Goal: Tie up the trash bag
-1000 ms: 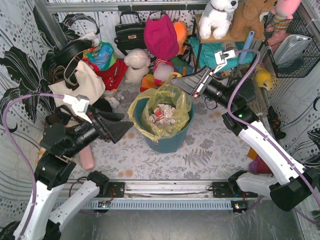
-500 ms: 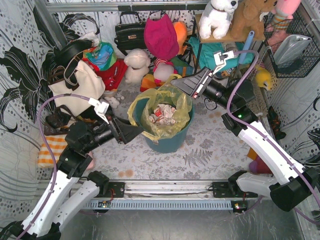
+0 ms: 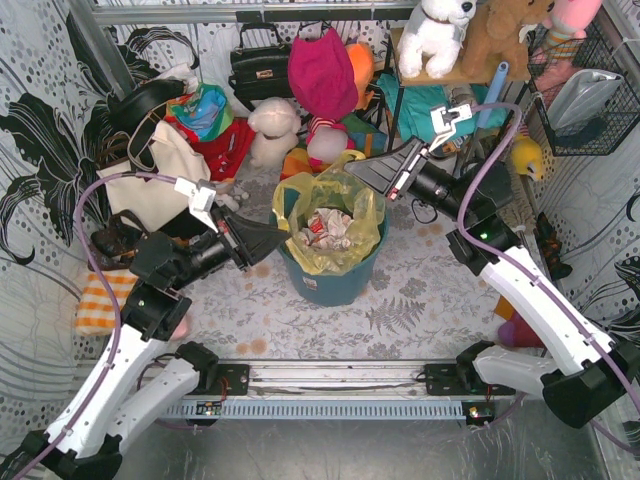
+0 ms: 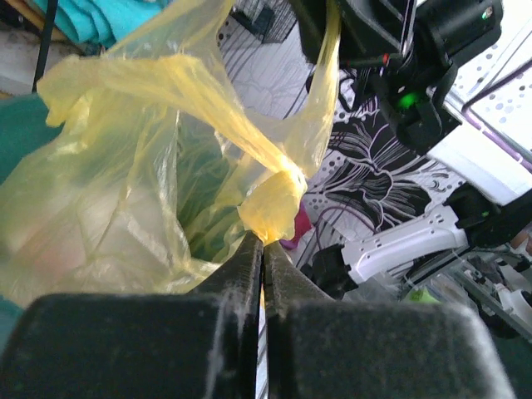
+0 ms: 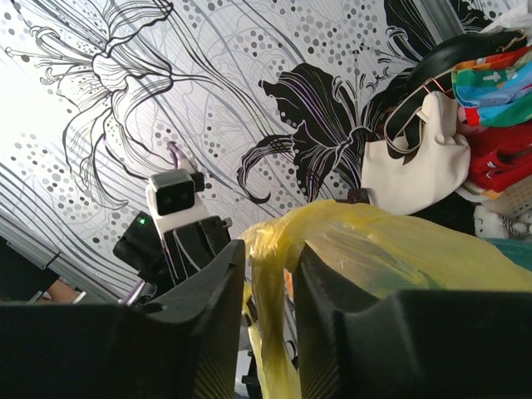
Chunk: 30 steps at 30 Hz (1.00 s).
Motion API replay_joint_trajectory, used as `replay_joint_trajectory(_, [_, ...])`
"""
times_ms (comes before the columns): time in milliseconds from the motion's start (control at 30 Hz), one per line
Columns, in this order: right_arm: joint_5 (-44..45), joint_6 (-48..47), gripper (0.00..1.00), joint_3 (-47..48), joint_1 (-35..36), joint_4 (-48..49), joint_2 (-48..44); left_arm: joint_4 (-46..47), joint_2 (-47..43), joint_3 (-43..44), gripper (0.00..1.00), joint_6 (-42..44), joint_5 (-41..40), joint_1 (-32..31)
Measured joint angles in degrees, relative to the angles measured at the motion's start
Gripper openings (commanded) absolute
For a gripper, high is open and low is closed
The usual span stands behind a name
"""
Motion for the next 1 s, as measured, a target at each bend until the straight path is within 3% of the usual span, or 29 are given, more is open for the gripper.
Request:
replay_joint_trajectory(433, [7.3,-7.87,0.33,0.09,0.0,-11.02,-5.9,3.28,2.86,9.49,0.0,2.82,-3.28,0.0])
replay_joint_trajectory(500, [7.91,-8.66,0.15,0.28,0.0,-11.67,-6.05,3.37,2.91,9.57,0.0,2.95,-3.52,0.0])
replay_joint_trajectory(567, [8.39,-9.4,0.09,0.81,0.0,-12.61,-5.84,3.34,3.02,9.57,0.0,3.04,-3.87,0.0])
replay_joint_trajectory(667, [8.39,-9.97,0.28,1.66,0.0,-13.38,-5.31,3.15,3.04,9.57,0.0,3.19,-4.33,0.0])
replay_joint_trajectory(700, [8.39,-10.1,0.29,1.9,0.0,-13.49,-5.14,3.08,3.04,9.6,0.0,3.32,-4.5,0.0])
replay_joint_trajectory(833, [8.15,-10.6,0.2,2.14,0.0,-13.99,-4.94,2.91,3.3,10.03,0.0,3.76,-5.01,0.0])
replay_joint_trajectory(1000, [8.15,-11.02,0.22,2.14,0.0,-15.78,-5.18,2.91,3.37,10.12,0.0,4.02,-5.27,0.0])
